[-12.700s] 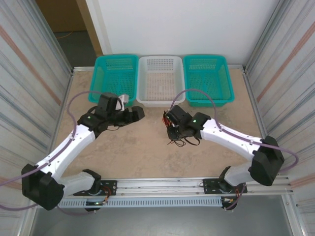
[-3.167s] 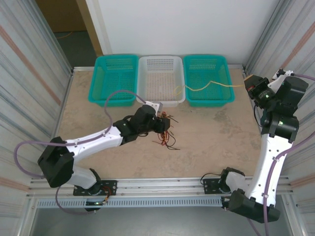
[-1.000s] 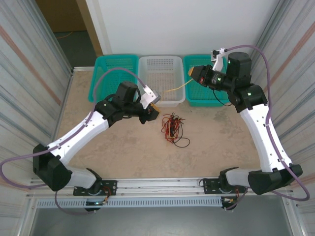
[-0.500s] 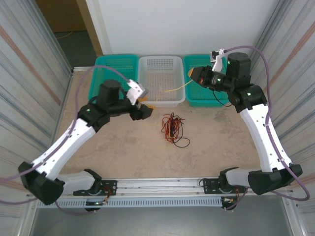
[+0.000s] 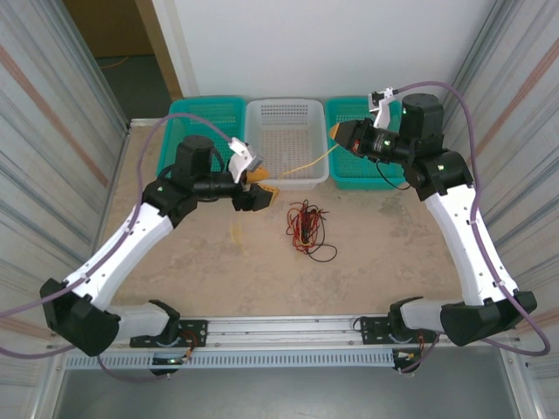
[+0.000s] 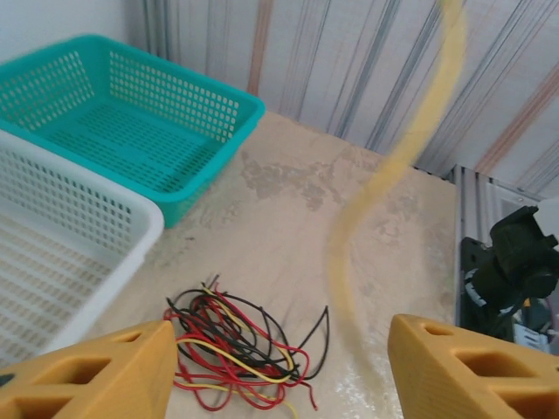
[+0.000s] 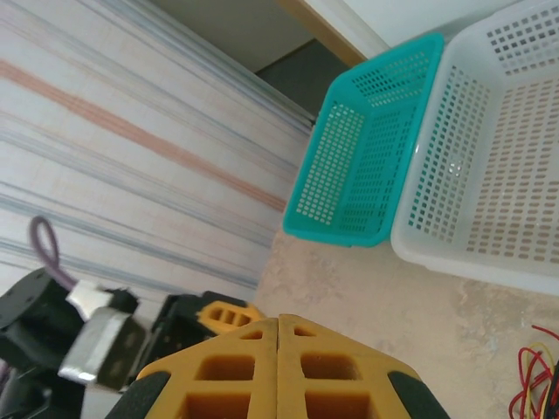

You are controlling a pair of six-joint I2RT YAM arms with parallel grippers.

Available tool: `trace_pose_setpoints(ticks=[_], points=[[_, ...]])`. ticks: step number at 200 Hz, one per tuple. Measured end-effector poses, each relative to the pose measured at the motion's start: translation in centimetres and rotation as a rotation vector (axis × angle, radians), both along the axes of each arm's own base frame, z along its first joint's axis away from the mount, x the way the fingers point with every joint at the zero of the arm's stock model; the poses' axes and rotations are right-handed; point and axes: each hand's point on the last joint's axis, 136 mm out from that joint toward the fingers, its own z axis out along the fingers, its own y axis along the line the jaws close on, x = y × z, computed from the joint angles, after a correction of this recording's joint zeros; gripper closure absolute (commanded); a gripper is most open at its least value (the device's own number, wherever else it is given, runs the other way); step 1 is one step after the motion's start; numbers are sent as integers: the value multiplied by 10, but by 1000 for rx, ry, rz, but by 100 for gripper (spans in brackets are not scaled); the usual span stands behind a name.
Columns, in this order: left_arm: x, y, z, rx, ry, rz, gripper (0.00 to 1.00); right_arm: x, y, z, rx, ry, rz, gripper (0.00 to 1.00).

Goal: Untangle the cables

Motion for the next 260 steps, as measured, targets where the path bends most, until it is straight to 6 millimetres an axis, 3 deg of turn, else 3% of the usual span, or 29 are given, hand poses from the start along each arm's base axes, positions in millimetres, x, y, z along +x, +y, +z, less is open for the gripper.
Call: trace_pose_setpoints(ticks=[53, 79, 109, 138, 145, 158, 168, 170, 173, 184, 204, 228, 260], points=[[4, -10, -6, -13, 47, -40, 55, 0, 1, 5, 9, -19, 7, 100], [3, -14, -8, -27, 83, -61, 82, 0, 2, 7, 14, -28, 14, 100], [3, -16, -12, -30, 107, -68, 100, 0, 3, 9, 19, -36, 21, 100], [4, -17, -9, -39, 104, -65, 100, 0, 3, 9, 19, -36, 20, 100], [5, -17, -9, -41, 101, -61, 100, 0, 3, 9, 18, -36, 20, 91], [8, -16, -9, -38, 93, -43, 100, 1, 2, 7, 19, -30, 12, 59], [12, -14, -10, -31, 81, -17, 100, 2, -1, 4, 15, -24, -3, 44], [13, -13, -10, -29, 80, -11, 100, 3, -1, 4, 13, -23, -6, 30], [15, -12, -11, -25, 77, 2, 100, 3, -3, 2, 11, -19, -14, 19], [22, -7, -12, -13, 68, 50, 100, 7, -11, -3, -3, -4, -51, 8], [48, 14, -12, 0, 60, 187, 100, 14, -36, -14, -34, 20, -154, 6], [97, 68, -9, 23, 58, 468, 100, 14, -66, -38, -75, 78, -268, 6], [160, 146, 19, -8, 29, 829, 100, 3, -68, -77, -122, 167, -282, 6]])
